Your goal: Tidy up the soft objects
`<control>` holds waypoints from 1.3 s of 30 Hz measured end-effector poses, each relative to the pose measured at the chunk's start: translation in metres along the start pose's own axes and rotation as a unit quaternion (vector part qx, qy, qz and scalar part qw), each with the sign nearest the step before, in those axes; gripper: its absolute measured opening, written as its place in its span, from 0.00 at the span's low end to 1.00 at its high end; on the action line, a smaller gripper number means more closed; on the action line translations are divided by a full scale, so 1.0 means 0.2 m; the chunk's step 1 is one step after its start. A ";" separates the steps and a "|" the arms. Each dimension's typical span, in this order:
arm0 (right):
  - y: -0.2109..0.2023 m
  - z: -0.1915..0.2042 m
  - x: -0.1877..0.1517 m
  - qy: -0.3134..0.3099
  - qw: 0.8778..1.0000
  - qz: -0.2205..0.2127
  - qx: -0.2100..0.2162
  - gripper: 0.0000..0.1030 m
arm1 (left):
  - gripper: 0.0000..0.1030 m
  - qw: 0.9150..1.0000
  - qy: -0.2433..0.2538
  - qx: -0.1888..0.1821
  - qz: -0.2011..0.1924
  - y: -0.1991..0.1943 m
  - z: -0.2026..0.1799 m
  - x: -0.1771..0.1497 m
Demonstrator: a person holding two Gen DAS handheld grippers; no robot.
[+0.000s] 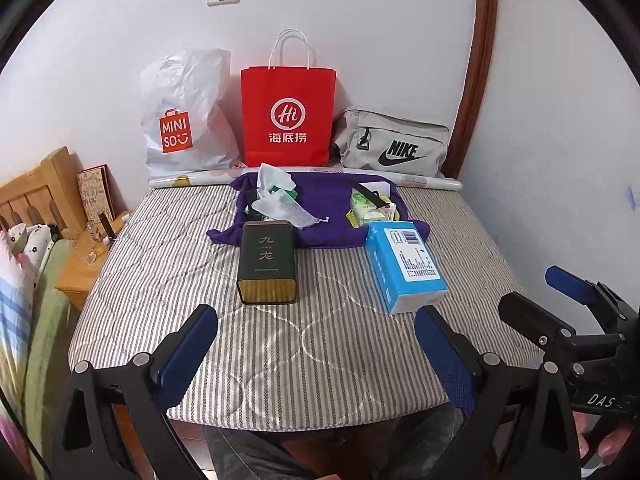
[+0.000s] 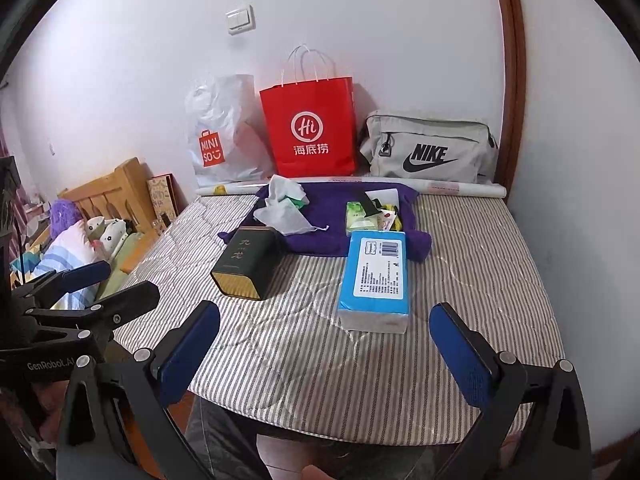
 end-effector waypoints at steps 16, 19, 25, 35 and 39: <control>-0.03 -0.01 0.01 0.001 1.000 -0.005 0.006 1.00 | 0.97 1.000 -0.002 0.000 0.001 -0.01 -0.01 -0.01; -0.03 -0.01 0.00 0.000 1.000 -0.004 0.006 1.00 | 0.97 1.000 -0.002 -0.001 0.002 -0.01 -0.01 -0.01; -0.03 0.00 0.01 0.000 1.000 -0.004 0.008 1.00 | 0.97 1.000 -0.002 -0.002 0.002 -0.01 -0.02 -0.01; -0.05 0.02 0.01 -0.001 1.000 -0.006 0.010 1.00 | 0.97 1.000 -0.003 -0.002 0.000 -0.02 -0.02 -0.02; -0.05 0.02 0.01 -0.002 1.000 -0.007 0.009 1.00 | 0.97 1.000 -0.003 -0.002 0.000 -0.02 -0.02 -0.02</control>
Point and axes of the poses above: each gripper's, at about its wrist camera, not at the fingertips, and y roughly the way its jaws point, z to its left, x to its top, the point moved 6 cm from there along y, roughly the way its jaws point, and after that the axes turned 13 degrees about -x, right-handed, at the moved point
